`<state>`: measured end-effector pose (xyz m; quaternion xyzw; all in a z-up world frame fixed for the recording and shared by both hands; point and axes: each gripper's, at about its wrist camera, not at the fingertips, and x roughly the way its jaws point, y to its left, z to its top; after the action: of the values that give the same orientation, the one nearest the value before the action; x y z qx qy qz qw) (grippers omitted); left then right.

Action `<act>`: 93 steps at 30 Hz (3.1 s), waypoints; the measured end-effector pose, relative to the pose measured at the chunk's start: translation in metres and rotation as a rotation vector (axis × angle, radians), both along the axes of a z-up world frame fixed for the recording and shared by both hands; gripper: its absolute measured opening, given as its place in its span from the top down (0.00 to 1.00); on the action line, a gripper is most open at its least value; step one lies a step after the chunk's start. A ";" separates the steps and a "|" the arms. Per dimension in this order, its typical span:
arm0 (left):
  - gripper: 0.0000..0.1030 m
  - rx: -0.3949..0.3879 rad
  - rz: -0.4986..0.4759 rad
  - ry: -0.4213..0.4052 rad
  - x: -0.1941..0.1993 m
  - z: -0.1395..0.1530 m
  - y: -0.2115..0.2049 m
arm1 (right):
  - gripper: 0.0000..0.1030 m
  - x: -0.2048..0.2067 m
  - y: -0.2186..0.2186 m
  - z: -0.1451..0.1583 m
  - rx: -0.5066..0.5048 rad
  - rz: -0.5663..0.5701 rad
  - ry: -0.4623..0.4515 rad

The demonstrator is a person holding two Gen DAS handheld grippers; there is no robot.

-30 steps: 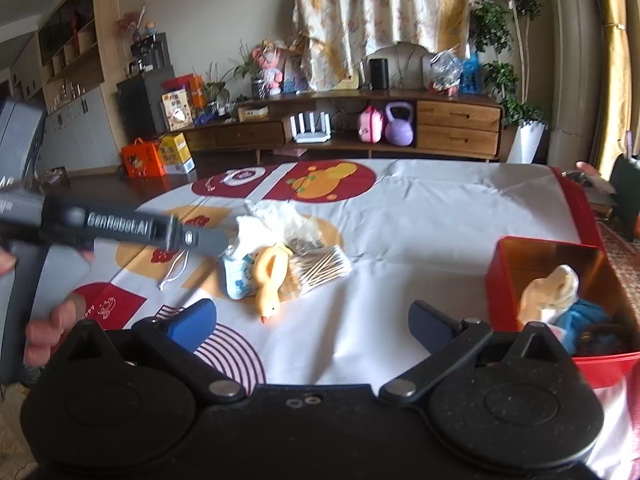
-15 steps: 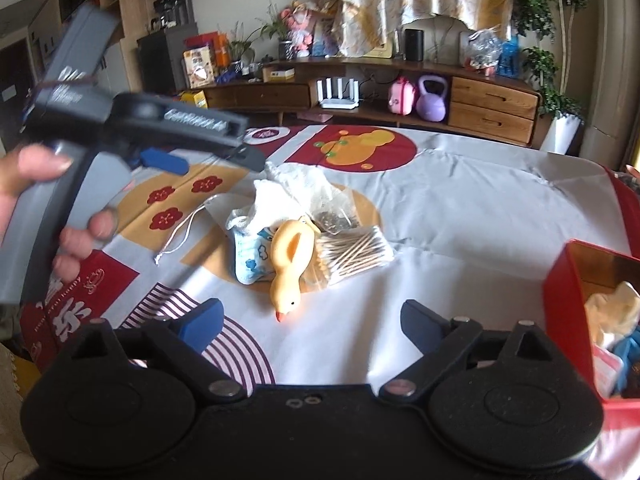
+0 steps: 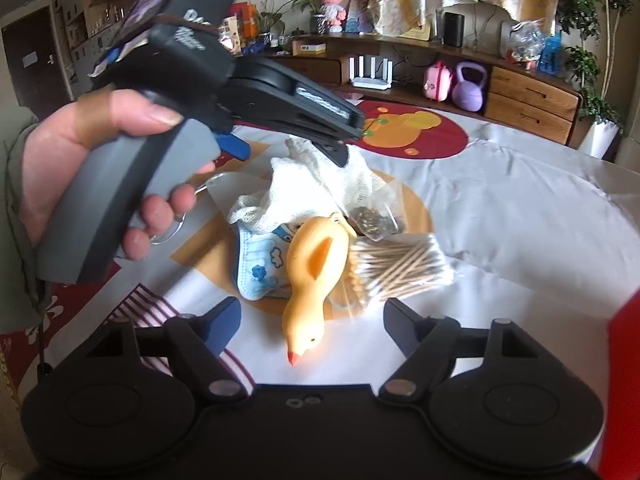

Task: Organize soft objects
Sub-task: 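Move the left gripper to the white mesh bag while the right approaches the yellow duck, then grasp the white mesh bag with the left gripper while the right grasps the yellow duck, then carry the mesh bag and yellow duck over the red box and lower them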

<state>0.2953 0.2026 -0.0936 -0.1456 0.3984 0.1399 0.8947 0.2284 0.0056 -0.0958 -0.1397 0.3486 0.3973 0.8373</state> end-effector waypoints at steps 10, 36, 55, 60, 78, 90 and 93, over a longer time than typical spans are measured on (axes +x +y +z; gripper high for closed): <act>0.04 -0.002 0.015 0.041 0.015 -0.027 0.004 | 0.46 0.020 0.027 -0.019 -0.006 -0.004 0.008; 0.82 0.036 -0.113 -0.084 -0.006 0.007 -0.021 | 0.82 0.013 0.002 -0.007 0.048 -0.074 0.027; 0.82 -0.022 -0.234 -0.175 -0.064 0.077 -0.069 | 0.83 -0.024 -0.102 0.055 0.147 -0.167 0.022; 0.82 -0.045 -0.276 -0.183 -0.081 0.086 -0.093 | 0.83 -0.035 -0.127 0.071 0.156 -0.182 -0.004; 0.82 -0.087 -0.447 -0.201 -0.092 0.105 -0.194 | 0.83 -0.036 -0.225 0.089 0.189 -0.328 -0.046; 0.82 -0.103 -0.545 -0.192 -0.065 0.102 -0.270 | 0.83 -0.013 -0.284 0.083 0.182 -0.426 -0.048; 0.82 -0.096 -0.560 -0.189 -0.055 0.099 -0.288 | 0.83 -0.003 -0.295 0.079 0.178 -0.446 -0.042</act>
<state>0.2403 -0.0857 0.0058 -0.0846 0.3444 -0.1455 0.9236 0.2251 -0.2895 -0.0169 0.0069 0.3170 0.2286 0.9205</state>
